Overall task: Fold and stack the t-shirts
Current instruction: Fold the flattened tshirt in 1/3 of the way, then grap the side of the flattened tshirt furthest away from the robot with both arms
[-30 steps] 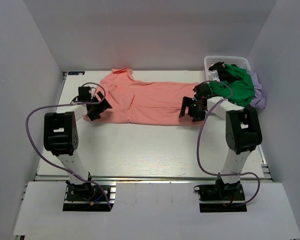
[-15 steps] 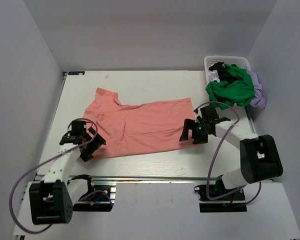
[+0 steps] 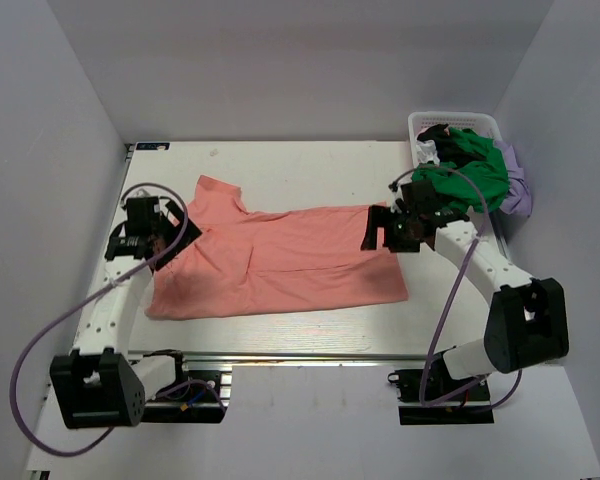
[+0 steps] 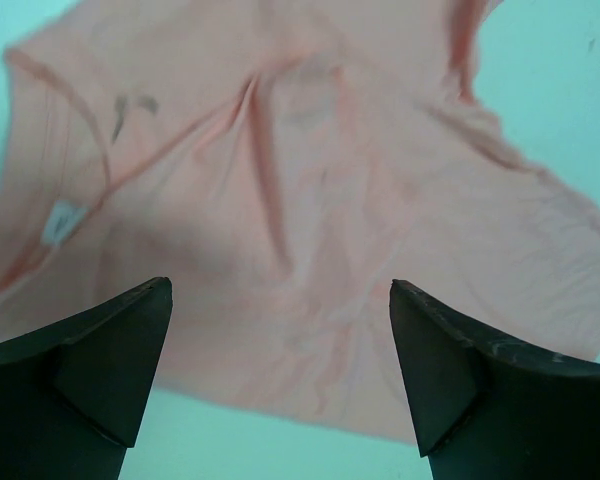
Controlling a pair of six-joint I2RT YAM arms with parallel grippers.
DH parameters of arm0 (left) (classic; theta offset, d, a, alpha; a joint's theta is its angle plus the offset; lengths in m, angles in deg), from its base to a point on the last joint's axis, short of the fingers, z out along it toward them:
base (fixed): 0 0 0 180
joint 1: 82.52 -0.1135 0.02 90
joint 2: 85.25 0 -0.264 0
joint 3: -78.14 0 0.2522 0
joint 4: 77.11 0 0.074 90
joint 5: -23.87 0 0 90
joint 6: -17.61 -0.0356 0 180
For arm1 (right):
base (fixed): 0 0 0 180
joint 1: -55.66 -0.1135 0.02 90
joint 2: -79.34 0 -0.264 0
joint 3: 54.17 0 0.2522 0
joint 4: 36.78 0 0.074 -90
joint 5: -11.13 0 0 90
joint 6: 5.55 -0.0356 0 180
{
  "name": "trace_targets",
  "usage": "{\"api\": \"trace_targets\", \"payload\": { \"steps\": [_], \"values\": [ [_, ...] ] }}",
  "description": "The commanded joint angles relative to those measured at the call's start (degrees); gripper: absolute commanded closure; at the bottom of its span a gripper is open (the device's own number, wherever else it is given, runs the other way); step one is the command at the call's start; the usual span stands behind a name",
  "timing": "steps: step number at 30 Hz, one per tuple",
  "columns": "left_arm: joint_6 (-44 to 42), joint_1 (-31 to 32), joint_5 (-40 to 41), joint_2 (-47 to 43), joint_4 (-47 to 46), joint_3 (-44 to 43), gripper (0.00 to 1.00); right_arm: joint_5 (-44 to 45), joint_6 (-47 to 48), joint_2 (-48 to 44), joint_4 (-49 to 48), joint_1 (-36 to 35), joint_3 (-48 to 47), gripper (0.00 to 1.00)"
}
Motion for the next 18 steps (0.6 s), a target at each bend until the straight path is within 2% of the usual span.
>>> {"api": "trace_targets", "payload": {
  "steps": [1, 4, 7, 10, 14, 15, 18],
  "values": [
    [-6.1, -0.2, 0.6, 6.3, -11.0, -4.6, 0.00, 9.4, -1.3, 3.7, -3.3, 0.2, -7.7, 0.10],
    [-10.2, -0.2, 0.6, 16.9, -12.2, -12.0, 0.00, 14.0, -3.5, 8.2, -4.9, 0.4, -11.9, 0.10],
    [-13.2, -0.2, 0.6, 28.0, -12.8, -22.7, 0.00, 22.3, -5.0, 14.1, -6.0, 0.4, -17.9, 0.10],
    [-16.4, -0.2, 0.5, 35.0, -16.7, -27.4, 0.00, 23.9, -5.3, 19.4, -6.1, 0.3, -22.3, 0.10],
    [-22.1, -0.2, -2.0, 47.0, -21.0, -38.6, 0.00, 23.7, -5.6, 25.3, -4.9, 0.6, -30.6, 0.10],
    [-22.1, -0.2, -2.0, 52.4, -19.5, -41.4, 0.00, 24.0, -5.8, 26.9, -4.7, 0.6, -31.5, 0.10],
    [-23.5, -0.2, -1.4, 60.0, -16.4, -52.2, 0.00, 25.0, -5.8, 30.2, -4.0, 0.8, -36.0, 0.10]
  ]
}}
